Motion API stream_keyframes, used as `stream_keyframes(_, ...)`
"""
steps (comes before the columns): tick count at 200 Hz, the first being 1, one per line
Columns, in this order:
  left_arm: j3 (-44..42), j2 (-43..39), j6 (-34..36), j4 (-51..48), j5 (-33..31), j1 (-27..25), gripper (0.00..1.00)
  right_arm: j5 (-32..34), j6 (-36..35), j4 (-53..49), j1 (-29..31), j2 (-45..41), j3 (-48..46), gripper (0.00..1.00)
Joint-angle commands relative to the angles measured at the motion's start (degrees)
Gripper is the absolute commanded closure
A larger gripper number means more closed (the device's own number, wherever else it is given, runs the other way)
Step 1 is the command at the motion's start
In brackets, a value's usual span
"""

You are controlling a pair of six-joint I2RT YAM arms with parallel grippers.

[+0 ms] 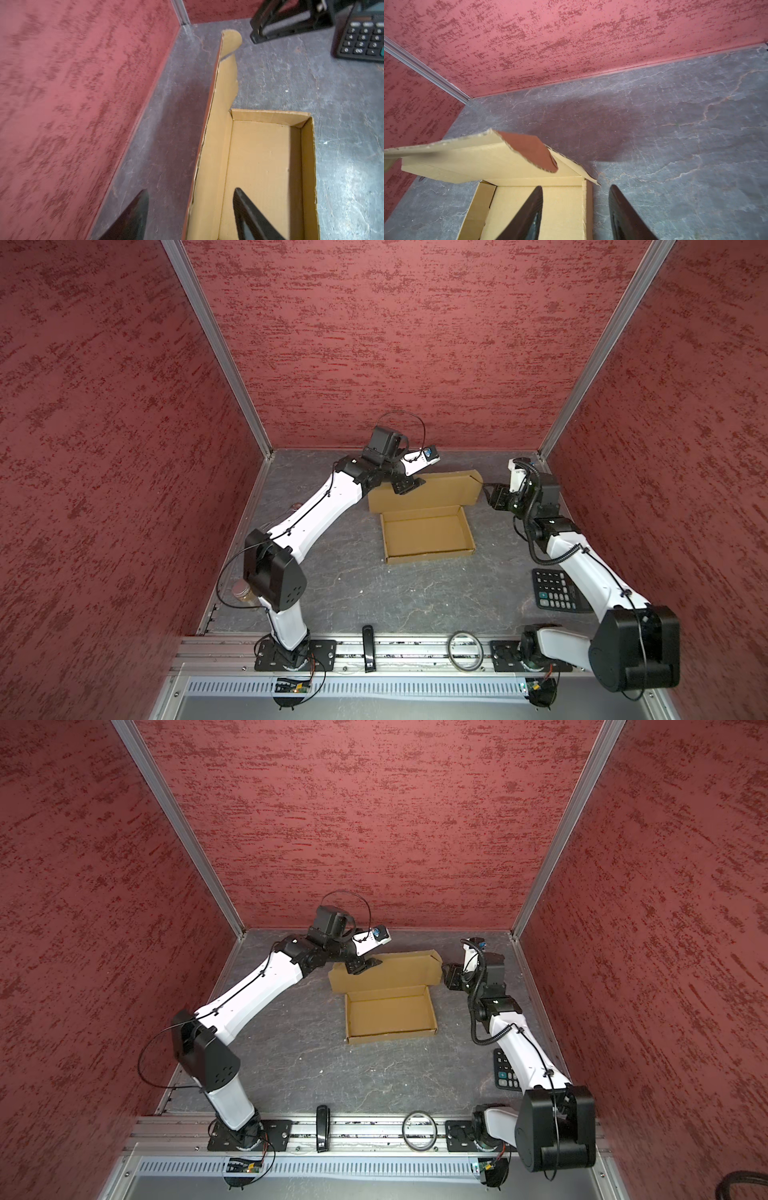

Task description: Fold the paper box

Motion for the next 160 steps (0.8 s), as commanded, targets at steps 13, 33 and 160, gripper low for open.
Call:
stream_keyframes(13,-6.95,-11.57,-15.67,3.08,-13.29,-2.72,0.32,0.39,-3.27,-1.95,-0.32,-0.2,0.86,0.47)
stream_keyframes(33,-15.57,-18.76,-23.24,2.26,-16.52,-1.86,0.31,-0.44,-5.43,-1.75,-0.34,0.61,-0.39,0.41)
stream_keyframes(160,-46.75,-25.01,-36.43,27.01,0.67,13.8,0.3,-9.63,-13.1,7.97,-0.32,11.15,0.78,0.31)
